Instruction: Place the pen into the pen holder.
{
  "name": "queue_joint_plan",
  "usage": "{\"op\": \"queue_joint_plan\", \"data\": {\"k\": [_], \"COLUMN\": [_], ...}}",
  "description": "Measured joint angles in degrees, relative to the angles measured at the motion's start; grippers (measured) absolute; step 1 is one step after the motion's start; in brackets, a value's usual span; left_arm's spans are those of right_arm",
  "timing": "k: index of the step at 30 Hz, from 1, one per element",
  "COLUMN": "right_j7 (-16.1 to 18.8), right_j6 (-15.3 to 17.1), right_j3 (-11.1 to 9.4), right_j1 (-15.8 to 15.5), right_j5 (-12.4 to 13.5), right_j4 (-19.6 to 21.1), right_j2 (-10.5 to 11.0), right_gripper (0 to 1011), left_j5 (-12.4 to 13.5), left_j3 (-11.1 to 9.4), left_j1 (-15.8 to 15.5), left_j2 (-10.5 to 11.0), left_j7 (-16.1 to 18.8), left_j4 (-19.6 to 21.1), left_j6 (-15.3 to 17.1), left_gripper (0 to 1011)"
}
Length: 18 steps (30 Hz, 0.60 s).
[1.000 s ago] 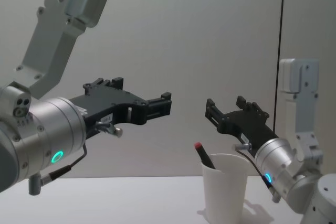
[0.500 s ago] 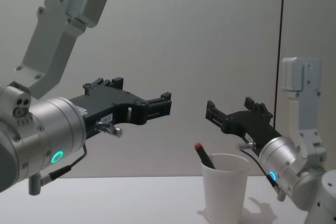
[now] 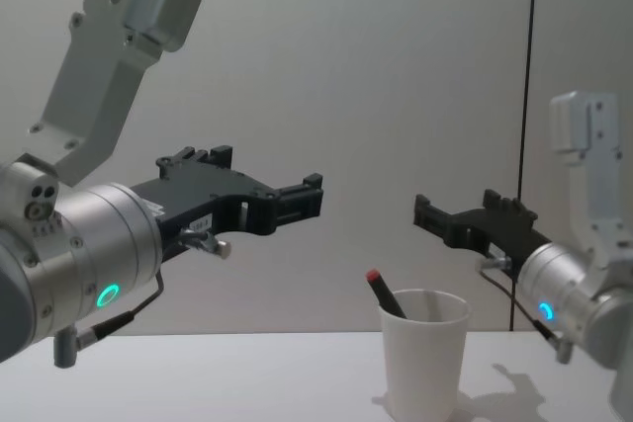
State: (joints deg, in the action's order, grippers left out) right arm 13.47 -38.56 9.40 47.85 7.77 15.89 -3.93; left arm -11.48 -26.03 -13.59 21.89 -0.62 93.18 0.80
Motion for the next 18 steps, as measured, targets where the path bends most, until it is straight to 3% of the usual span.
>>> {"op": "queue_joint_plan", "data": {"k": [1, 3, 4, 7, 13, 18], "right_j7": [0.03, 0.06, 0.08, 0.1, 0.07, -0.27], "right_j6": [2.96, 6.37, 9.21, 14.58, 23.38, 28.18], "right_j3": [-0.3, -0.61, -0.94, -1.46, -2.4, -3.02], "right_j1": [-2.01, -4.1, -6.24, -9.69, -15.69, -18.91], "right_j5": [-0.31, -0.66, -0.94, -1.45, -2.34, -3.16], "right_j4": [4.3, 8.71, 13.34, 20.71, 33.7, 40.64], "right_j2": [0.61, 1.21, 1.83, 2.85, 4.7, 5.8], "right_gripper": [1001, 1001, 1001, 1001, 1001, 1001], "left_j5": [0.0, 0.0, 0.0, 0.0, 0.0, 0.0], "left_j3": [0.0, 0.0, 0.0, 0.0, 0.0, 0.0], "left_j1": [0.0, 0.0, 0.0, 0.0, 0.0, 0.0], "left_j2": [0.0, 0.0, 0.0, 0.0, 0.0, 0.0], "left_j7": [0.0, 0.0, 0.0, 0.0, 0.0, 0.0], "left_j4": [0.0, 0.0, 0.0, 0.0, 0.0, 0.0], "left_j6": [0.0, 0.0, 0.0, 0.0, 0.0, 0.0], "left_gripper": [1003, 1003, 1003, 1003, 1003, 1003]}}
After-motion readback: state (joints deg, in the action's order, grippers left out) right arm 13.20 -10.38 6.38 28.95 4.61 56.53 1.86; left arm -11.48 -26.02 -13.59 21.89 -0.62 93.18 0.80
